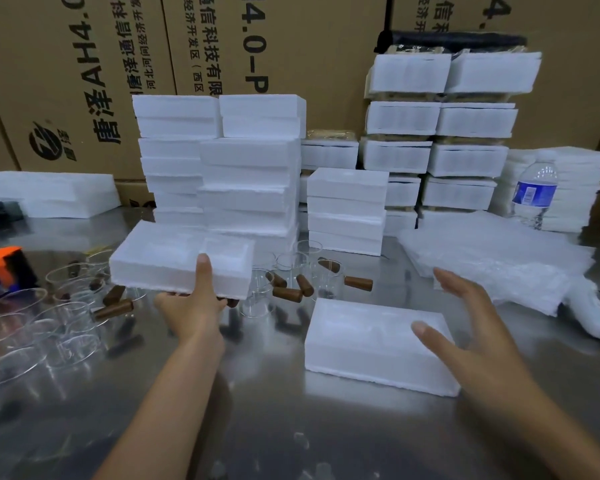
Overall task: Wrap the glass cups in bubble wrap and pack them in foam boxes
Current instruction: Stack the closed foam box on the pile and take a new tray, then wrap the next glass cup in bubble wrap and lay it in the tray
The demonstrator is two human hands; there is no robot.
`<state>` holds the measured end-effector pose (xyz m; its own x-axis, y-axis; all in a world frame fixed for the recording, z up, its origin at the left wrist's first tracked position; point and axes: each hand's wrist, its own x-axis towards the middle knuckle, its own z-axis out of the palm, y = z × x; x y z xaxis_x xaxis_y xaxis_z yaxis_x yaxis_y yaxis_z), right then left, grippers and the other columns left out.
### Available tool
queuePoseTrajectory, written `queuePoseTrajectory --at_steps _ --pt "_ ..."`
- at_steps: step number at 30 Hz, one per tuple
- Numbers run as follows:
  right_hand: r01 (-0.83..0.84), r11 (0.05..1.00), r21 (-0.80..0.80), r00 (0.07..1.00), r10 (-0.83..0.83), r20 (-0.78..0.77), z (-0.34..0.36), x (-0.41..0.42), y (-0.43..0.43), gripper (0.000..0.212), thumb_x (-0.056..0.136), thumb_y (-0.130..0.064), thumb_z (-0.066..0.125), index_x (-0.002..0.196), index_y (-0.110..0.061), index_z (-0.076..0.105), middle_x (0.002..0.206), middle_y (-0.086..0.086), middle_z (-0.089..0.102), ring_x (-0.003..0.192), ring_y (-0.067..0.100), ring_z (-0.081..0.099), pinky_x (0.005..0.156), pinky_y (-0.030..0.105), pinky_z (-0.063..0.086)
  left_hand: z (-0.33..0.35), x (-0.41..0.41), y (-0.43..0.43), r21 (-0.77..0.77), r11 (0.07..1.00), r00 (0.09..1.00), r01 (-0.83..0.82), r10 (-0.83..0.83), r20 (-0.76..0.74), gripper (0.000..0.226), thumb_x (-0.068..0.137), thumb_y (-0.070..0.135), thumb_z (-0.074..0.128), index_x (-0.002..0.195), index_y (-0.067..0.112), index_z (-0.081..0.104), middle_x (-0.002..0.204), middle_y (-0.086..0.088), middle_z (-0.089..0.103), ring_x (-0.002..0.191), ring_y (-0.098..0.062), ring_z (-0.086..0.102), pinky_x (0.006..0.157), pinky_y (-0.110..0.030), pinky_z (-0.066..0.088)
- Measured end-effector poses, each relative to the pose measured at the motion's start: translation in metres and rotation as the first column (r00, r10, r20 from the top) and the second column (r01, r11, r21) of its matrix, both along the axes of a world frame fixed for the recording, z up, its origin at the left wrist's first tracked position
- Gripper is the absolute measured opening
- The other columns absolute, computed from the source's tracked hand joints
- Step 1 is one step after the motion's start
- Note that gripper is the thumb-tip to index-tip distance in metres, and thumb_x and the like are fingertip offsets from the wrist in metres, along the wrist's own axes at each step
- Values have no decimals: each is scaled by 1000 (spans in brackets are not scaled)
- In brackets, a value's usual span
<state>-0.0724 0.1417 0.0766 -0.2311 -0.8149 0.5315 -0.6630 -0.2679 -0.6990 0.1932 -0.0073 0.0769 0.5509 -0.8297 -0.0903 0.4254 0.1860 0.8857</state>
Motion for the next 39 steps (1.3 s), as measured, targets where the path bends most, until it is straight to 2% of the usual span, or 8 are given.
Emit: queuePoseTrajectory --at_steps 4,9,13,17,23,28,31,39 --pt "-54 997 -61 975 40 -217 24 32 -33 31 86 -32 61 109 -47 46 114 -32 40 107 -20 37 87 -3 24 -3 0 -3 55 988 990 143 -143 6 55 79 50 68 118 15 51 110 1 62 102 -23 64 60 -29 53" --pt "-23 994 109 869 74 -489 30 80 -93 23 95 -26 45 107 -26 64 110 -4 55 106 15 46 90 33 40 -8 -3 -5 32 978 978 205 -206 23 38 86 45 63 111 19 55 98 4 66 85 -14 67 48 -21 50" --pt "97 976 193 790 43 -611 22 99 -125 25 92 -27 48 105 -20 69 107 5 57 99 22 48 77 30 38 -8 -2 -5 0 972 970 236 -235 -54 21 88 45 60 87 25 56 89 8 64 74 -8 65 50 -19 49" --pt "120 966 231 740 68 -669 17 104 -141 25 87 -39 56 100 -26 72 99 4 57 98 22 48 78 31 36 -7 -5 -4 -49 967 958 251 -256 -132 26 89 48 58 85 22 55 88 2 65 70 -8 64 47 -16 50" --pt "7 953 304 897 128 -422 19 98 -144 16 85 -38 64 86 -25 74 77 -5 54 88 15 48 70 27 38 -4 -12 0 -191 933 890 306 -352 -292 33 88 46 57 91 14 55 89 -3 65 60 -6 69 56 -19 55" --pt "-7 967 256 959 79 -273 28 85 -135 24 94 -31 52 80 -19 67 75 -4 64 78 18 60 73 34 51 -3 -9 0 -224 911 856 346 -404 -322 34 85 47 58 95 15 56 96 -2 65 82 -11 67 76 -25 55" --pt "6 984 181 995 13 -102 36 67 -122 25 97 -29 47 82 -17 64 72 -8 65 69 10 57 59 10 41 -3 -9 1 -221 903 852 368 -422 -309 34 82 47 60 94 15 57 94 -3 62 77 -12 65 68 -22 56" --pt "4 995 103 887 -51 459 32 3 -65 22 95 -27 51 80 -25 67 65 -9 69 69 9 59 66 23 41 -4 -8 2 -112 926 897 360 -377 -231 26 85 44 63 88 20 55 89 0 66 75 -9 65 59 -21 53"
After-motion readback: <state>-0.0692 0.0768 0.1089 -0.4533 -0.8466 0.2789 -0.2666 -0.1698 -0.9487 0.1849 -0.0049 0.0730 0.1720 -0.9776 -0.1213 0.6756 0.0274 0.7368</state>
